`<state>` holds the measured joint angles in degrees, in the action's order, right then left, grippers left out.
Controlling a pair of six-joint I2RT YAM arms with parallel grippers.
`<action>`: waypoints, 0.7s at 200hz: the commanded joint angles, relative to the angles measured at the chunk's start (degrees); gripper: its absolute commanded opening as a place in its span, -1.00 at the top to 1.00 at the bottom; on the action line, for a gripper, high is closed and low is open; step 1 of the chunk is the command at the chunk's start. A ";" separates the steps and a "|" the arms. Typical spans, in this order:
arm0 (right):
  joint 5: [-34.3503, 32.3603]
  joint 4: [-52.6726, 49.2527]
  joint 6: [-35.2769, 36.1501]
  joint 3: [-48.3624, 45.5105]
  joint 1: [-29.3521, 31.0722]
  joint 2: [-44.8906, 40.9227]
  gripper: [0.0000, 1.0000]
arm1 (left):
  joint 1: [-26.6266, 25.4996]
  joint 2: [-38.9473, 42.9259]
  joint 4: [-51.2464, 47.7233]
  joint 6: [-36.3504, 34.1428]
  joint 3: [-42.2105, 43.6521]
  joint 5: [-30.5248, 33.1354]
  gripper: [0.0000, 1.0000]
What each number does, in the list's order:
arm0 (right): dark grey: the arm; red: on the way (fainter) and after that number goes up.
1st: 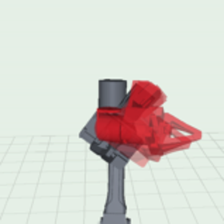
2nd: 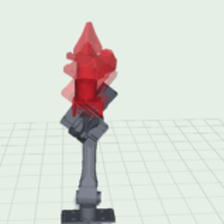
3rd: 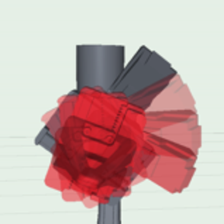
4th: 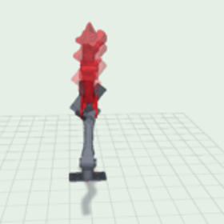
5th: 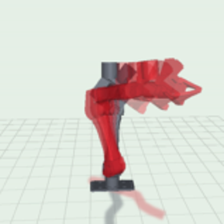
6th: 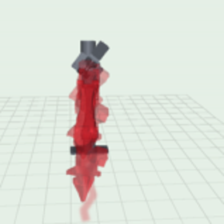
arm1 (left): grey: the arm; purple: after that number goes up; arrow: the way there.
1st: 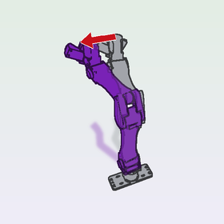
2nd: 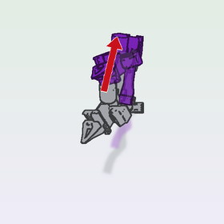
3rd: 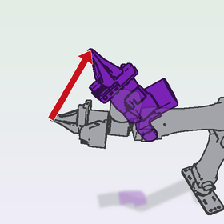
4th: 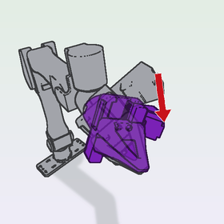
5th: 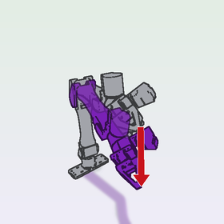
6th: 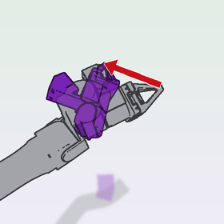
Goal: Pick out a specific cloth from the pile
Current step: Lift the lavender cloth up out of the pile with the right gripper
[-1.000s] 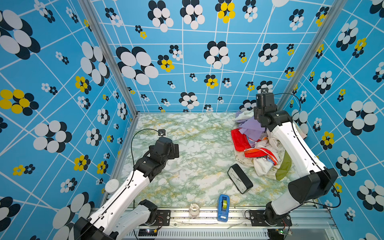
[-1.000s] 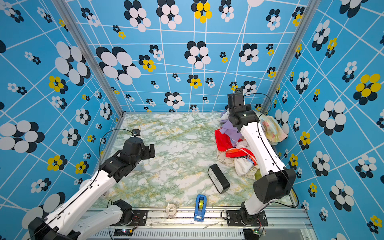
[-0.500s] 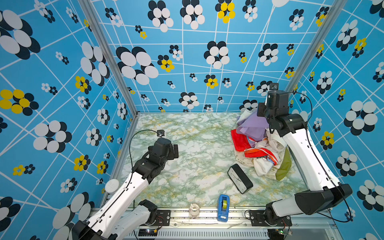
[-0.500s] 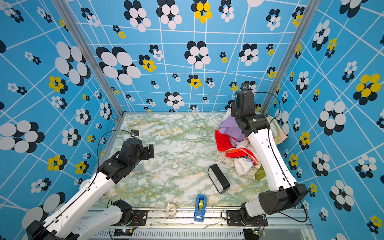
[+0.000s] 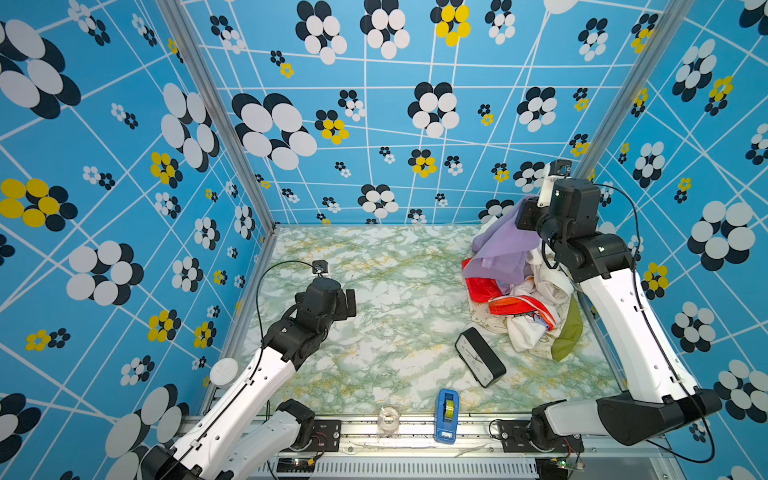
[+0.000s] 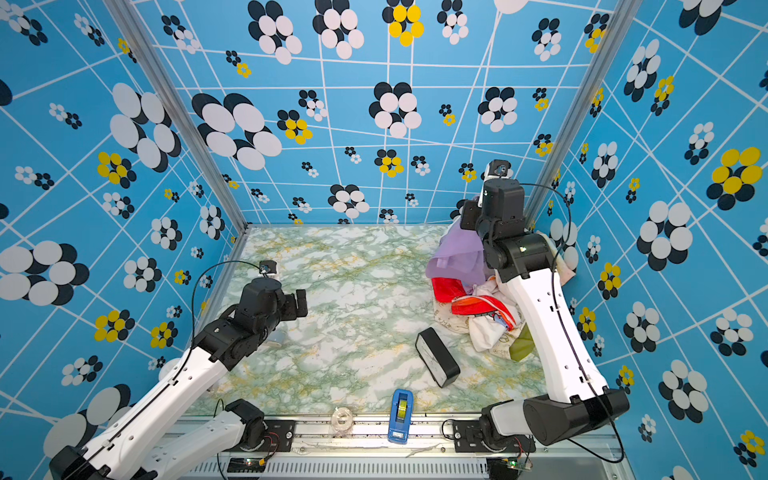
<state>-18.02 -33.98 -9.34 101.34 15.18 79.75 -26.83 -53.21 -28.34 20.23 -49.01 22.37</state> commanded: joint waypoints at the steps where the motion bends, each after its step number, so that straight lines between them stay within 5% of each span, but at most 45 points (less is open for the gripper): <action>1: 4.02 4.63 -2.20 3.19 -0.06 -2.55 1.00 | -0.37 1.07 -0.67 0.78 0.77 0.80 -1.00; 140: 14.86 7.09 -4.49 10.32 1.96 -1.46 1.00 | -0.41 3.79 -0.17 1.25 1.18 0.48 -1.00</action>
<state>-6.44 -30.72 -12.95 107.09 16.40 78.17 -26.81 -50.26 -28.32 20.60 -48.69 22.37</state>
